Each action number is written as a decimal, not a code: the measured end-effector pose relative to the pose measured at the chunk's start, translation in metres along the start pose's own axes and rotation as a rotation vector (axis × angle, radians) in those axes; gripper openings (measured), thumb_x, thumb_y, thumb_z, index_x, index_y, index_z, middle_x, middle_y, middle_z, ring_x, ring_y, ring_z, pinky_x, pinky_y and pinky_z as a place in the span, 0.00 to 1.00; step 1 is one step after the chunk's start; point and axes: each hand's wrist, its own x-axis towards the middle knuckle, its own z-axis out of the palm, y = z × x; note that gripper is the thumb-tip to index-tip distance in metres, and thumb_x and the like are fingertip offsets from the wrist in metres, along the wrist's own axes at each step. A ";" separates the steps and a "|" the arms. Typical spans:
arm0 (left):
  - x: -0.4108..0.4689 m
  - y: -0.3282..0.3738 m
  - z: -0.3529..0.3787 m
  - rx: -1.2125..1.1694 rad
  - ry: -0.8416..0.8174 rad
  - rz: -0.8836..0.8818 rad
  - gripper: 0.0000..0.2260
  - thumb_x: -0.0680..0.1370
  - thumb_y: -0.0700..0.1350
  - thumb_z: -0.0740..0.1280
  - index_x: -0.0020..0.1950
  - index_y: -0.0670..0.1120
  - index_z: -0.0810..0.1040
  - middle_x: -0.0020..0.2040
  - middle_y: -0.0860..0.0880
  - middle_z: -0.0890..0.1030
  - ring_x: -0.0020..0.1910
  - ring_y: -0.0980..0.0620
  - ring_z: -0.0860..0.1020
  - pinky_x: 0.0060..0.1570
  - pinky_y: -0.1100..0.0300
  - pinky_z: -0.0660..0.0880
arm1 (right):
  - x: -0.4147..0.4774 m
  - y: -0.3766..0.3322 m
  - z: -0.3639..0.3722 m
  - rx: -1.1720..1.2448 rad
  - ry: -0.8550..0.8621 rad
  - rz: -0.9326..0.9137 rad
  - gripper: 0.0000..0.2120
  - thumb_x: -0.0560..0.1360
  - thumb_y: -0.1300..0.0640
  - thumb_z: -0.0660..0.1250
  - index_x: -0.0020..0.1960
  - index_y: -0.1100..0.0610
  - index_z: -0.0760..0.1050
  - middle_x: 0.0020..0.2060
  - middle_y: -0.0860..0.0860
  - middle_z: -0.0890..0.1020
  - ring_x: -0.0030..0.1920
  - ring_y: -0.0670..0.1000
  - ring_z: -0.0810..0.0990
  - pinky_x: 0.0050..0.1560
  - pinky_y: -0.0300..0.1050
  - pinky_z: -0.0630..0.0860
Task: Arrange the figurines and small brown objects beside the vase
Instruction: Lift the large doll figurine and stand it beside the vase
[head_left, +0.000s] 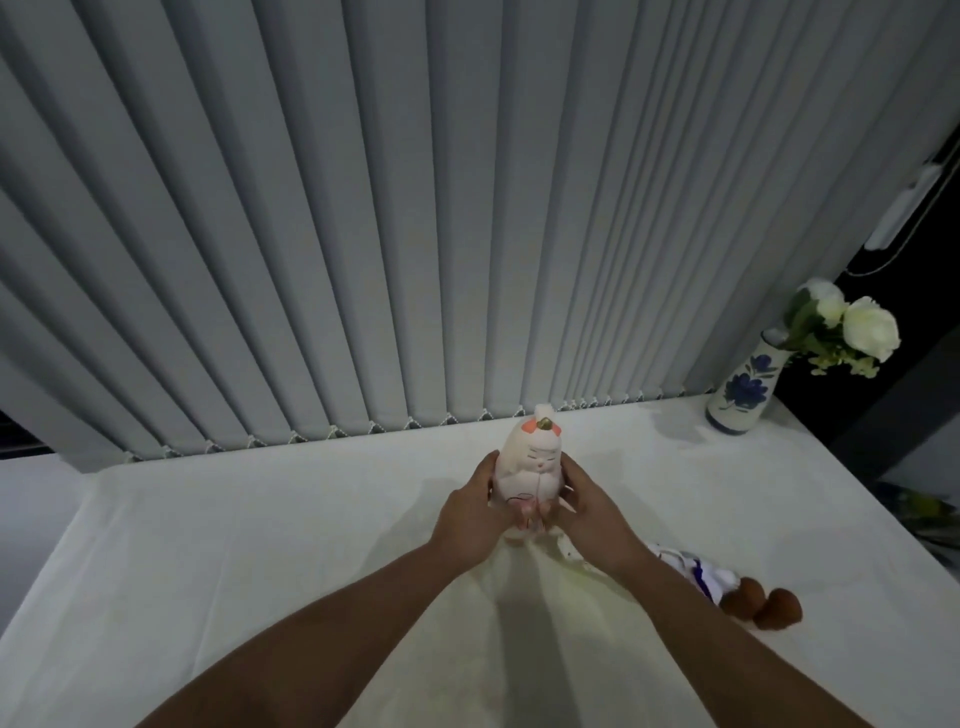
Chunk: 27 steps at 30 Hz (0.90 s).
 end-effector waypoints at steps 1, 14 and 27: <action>0.001 0.008 0.000 -0.014 0.013 0.017 0.31 0.64 0.61 0.71 0.65 0.61 0.67 0.55 0.56 0.83 0.53 0.52 0.81 0.57 0.50 0.77 | 0.000 -0.005 -0.004 0.001 0.014 -0.014 0.30 0.74 0.71 0.63 0.66 0.41 0.67 0.59 0.37 0.78 0.59 0.38 0.78 0.54 0.32 0.76; 0.063 0.105 0.033 0.072 -0.071 0.154 0.25 0.68 0.57 0.72 0.63 0.60 0.69 0.56 0.53 0.82 0.54 0.50 0.80 0.57 0.47 0.77 | 0.010 -0.042 -0.099 0.044 0.166 -0.097 0.25 0.75 0.69 0.63 0.67 0.47 0.69 0.56 0.42 0.79 0.55 0.43 0.78 0.43 0.29 0.77; 0.118 0.182 0.162 0.125 -0.119 0.139 0.25 0.71 0.51 0.73 0.65 0.57 0.68 0.58 0.51 0.82 0.57 0.48 0.79 0.58 0.52 0.76 | 0.011 -0.008 -0.255 -0.011 0.138 -0.044 0.27 0.74 0.66 0.65 0.70 0.49 0.66 0.60 0.47 0.78 0.56 0.46 0.77 0.43 0.31 0.77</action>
